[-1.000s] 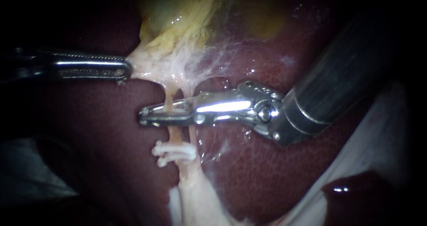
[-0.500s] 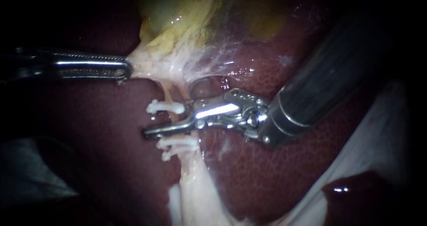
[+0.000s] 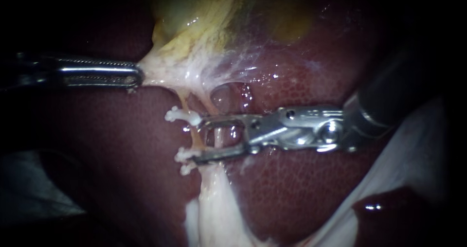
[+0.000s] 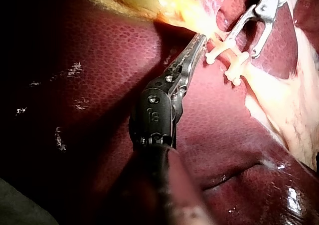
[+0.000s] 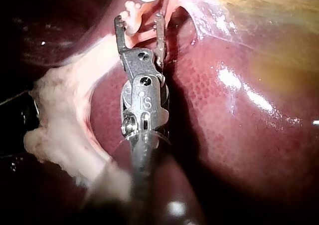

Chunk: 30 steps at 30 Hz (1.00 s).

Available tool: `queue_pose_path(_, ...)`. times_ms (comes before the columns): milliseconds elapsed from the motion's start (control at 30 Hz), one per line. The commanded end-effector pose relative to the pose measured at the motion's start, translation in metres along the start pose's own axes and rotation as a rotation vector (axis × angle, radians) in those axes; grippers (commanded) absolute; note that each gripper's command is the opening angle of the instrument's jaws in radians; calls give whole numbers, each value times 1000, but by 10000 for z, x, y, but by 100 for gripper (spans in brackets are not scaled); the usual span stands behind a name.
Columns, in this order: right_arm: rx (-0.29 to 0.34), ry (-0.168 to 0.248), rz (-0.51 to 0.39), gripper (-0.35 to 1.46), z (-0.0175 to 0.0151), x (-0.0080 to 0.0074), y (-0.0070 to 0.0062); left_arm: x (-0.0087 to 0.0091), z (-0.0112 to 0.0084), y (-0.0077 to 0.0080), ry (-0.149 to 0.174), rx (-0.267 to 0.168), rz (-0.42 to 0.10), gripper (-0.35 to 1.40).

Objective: Going back third clip left tube

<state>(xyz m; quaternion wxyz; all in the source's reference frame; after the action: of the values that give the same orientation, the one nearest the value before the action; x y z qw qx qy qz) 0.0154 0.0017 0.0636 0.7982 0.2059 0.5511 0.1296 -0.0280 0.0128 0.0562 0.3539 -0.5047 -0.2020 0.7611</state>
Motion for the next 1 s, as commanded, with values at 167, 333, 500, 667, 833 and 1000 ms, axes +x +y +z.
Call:
queue_pose_path(167,-11,-9,-76,50,-68,26,-16,0,0,0,0,-1,0,-35)
queue_pose_path(333,-26,-20,-121,50,-117,38,-24,1,0,0,0,-4,0,-35)
queue_pose_path(500,-7,-15,-121,50,-128,36,-23,1,1,0,0,-4,0,-35)
queue_pose_path(667,-4,-15,-127,50,-128,31,-20,0,5,-5,0,-3,0,-35)
queue_pose_path(833,-4,-15,-127,50,-130,30,-19,-9,24,-15,3,6,5,-35)
queue_pose_path(1000,-3,-15,-128,50,-130,31,-20,-21,52,-28,-2,21,13,-35)
